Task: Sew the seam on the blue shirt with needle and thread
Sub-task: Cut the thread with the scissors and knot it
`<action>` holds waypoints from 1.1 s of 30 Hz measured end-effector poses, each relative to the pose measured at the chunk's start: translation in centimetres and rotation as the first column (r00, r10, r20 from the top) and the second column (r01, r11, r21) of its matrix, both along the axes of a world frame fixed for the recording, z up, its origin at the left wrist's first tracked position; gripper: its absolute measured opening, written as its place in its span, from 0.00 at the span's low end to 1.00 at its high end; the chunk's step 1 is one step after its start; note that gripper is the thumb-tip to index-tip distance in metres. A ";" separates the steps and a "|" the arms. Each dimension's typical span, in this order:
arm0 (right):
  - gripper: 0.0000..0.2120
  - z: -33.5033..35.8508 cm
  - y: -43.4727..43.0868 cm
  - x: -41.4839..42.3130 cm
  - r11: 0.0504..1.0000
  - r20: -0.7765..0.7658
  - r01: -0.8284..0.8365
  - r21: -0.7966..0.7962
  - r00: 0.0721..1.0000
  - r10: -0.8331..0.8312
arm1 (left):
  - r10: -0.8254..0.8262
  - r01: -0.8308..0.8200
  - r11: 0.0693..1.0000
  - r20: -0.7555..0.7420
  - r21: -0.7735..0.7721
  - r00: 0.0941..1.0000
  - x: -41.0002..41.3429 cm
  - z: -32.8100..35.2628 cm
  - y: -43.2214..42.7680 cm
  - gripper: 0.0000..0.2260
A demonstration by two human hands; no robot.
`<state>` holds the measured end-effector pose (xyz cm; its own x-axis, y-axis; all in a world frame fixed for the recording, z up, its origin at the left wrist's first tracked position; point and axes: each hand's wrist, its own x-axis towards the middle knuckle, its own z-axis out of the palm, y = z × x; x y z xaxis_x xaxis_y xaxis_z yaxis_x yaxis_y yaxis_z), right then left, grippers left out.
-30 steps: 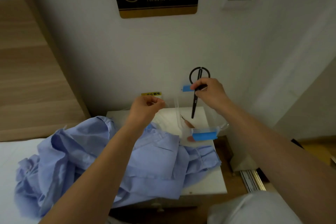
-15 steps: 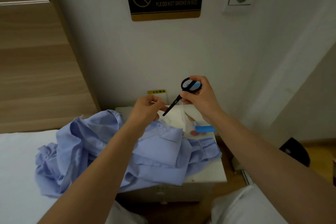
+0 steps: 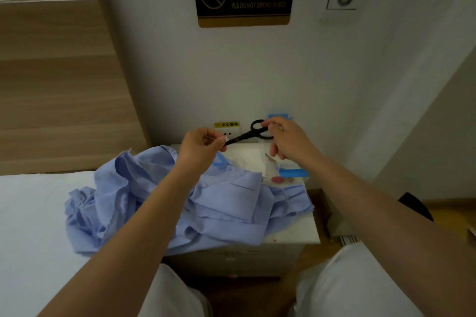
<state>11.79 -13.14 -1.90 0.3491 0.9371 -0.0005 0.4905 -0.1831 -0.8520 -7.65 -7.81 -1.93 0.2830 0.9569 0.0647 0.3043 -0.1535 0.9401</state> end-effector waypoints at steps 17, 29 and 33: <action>0.14 -0.6 -1.1 0.8 0.952 0.437 -0.286 -0.113 0.846 0.306 | -0.028 0.027 1.000 -0.137 -0.008 0.990 -1.3 -0.2 -1.1 0.07; 0.11 -1.9 -2.5 0.6 0.920 0.011 -0.302 -0.249 0.949 0.315 | 0.170 -0.162 0.978 0.055 -0.129 0.984 -0.9 0.9 -0.6 0.10; 0.12 -1.8 -2.8 0.6 0.921 -0.124 -0.293 -0.255 0.955 0.269 | 0.197 -0.168 0.969 0.159 -0.181 0.967 -1.0 0.9 -0.8 0.05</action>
<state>12.38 -15.99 -3.66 0.0591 0.9573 -0.2829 0.4837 -0.2754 -0.8308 -8.62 -8.62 -1.06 0.1008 0.9928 -0.0654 0.1415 0.0507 0.9886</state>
